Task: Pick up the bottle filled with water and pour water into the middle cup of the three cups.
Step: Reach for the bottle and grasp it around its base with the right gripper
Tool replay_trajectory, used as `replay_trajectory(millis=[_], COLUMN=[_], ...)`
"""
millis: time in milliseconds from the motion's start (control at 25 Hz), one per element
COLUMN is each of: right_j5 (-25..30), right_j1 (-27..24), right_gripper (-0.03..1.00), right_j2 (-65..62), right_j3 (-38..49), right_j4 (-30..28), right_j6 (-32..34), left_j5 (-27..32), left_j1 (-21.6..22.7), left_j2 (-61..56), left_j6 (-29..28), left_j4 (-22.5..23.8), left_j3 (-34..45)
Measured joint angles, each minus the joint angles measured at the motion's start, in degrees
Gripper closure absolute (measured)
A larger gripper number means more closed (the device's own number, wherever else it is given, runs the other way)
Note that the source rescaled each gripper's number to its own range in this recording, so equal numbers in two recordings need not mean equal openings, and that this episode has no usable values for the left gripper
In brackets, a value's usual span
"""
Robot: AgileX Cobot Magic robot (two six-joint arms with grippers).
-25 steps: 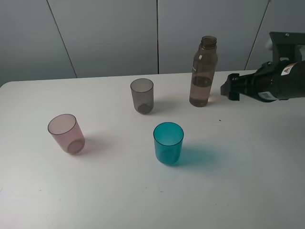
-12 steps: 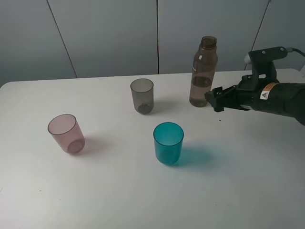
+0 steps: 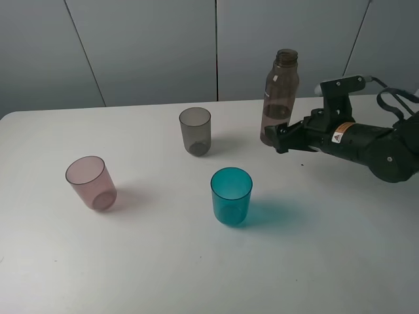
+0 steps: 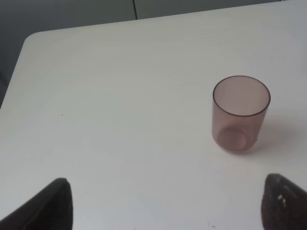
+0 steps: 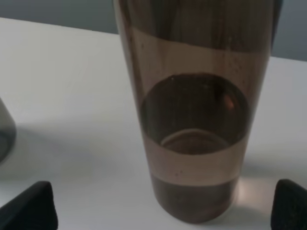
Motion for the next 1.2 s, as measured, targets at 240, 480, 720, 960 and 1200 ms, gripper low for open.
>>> replay_trajectory(millis=[240, 480, 720, 960, 1200], right_j5=[-1.4, -1.7, -1.7, -3.9, -4.7], right_j1=[0.0, 0.0, 0.0, 0.0, 0.0], right_gripper=[-0.03, -0.03, -0.03, -0.03, -0.03], right_j2=[2.0, 4.4, 6.9, 9.0, 10.7], right_j3=[-3.5, -6.4, -9.0, -11.2, -13.6], right_j4=[2.5, 2.6, 2.6, 2.6, 2.6], right_j6=[-2.0, -2.1, -2.1, -2.1, -2.1], left_j5=[0.0, 0.0, 0.0, 0.0, 0.0], left_j1=[0.0, 0.0, 0.0, 0.0, 0.0], left_j2=[0.0, 0.0, 0.0, 0.0, 0.0], left_j6=[0.0, 0.1, 0.1, 0.1, 0.1], left_j4=[0.0, 0.0, 0.0, 0.0, 0.0], left_j3=[0.0, 0.0, 0.0, 0.0, 0.0])
